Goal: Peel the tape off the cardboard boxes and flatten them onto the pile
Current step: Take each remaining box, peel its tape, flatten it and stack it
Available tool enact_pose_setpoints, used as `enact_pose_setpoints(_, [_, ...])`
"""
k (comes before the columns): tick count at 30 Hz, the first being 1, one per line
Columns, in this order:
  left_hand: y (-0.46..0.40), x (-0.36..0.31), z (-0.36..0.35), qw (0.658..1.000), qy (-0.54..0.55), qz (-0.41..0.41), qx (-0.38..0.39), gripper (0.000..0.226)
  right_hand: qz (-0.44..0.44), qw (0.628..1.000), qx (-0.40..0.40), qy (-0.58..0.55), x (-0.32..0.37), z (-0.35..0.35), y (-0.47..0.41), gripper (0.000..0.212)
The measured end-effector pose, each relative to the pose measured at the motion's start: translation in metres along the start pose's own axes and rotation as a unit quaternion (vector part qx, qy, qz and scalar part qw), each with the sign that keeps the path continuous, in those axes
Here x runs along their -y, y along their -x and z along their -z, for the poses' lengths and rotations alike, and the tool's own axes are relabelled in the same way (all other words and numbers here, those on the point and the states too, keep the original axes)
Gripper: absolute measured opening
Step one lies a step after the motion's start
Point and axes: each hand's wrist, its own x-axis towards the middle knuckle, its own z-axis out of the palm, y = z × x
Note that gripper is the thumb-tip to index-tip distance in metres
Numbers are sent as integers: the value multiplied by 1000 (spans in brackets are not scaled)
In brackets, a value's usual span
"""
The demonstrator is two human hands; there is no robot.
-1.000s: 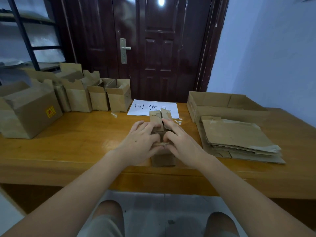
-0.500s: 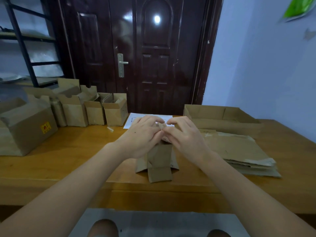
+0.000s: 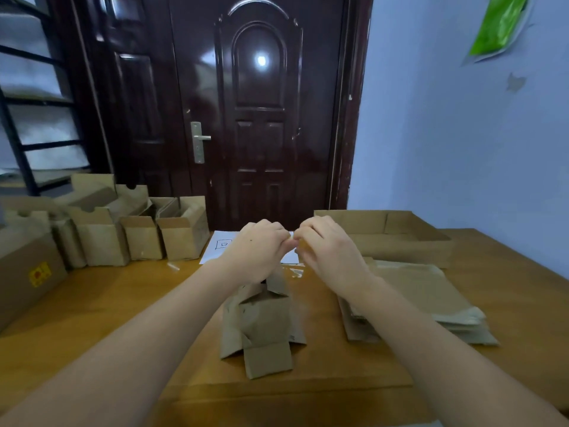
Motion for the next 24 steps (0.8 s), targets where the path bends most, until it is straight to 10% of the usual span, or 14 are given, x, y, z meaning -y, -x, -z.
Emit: enact_pose_setpoints(24, [-97, 28, -57, 979, -43, 52, 194, 66, -349, 896, 272, -37, -167, -82, 3, 18])
